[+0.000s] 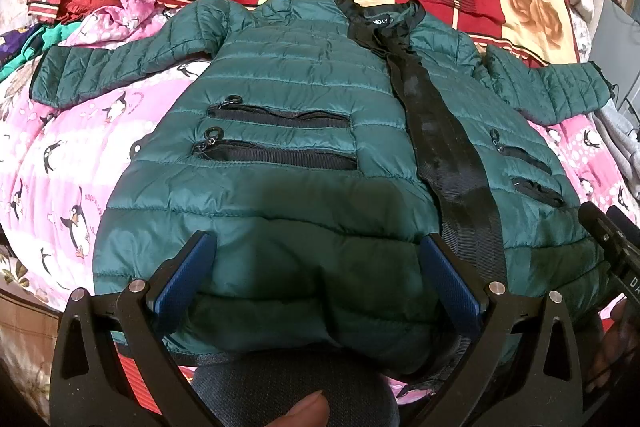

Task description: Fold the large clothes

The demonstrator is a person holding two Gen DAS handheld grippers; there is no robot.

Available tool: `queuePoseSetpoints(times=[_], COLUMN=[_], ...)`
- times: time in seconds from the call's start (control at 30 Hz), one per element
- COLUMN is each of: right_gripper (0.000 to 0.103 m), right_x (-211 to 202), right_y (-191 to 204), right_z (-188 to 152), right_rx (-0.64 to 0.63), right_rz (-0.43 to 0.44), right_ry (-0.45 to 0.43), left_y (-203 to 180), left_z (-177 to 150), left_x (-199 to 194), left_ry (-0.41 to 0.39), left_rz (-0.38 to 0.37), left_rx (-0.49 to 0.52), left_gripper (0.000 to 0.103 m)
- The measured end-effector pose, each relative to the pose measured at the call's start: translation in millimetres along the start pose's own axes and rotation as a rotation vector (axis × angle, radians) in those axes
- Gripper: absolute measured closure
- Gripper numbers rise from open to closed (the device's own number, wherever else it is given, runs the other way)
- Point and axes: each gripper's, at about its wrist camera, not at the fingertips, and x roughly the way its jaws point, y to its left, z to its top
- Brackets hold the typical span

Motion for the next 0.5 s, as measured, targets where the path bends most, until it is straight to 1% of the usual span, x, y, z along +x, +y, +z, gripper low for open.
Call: queuePoseSetpoints(times=[0.5], right_gripper=[0.009], right_x=[0.4], right_y=[0.6], right_z=[-0.5], right_rx=[0.001], right_rz=[0.002], right_ry=[0.002], left_y=[-0.3], left_z=[-0.9], left_x=[-0.1], left_ry=[0.000], left_rz=[0.000], left_rx=[-0.001], left_gripper=[0.000])
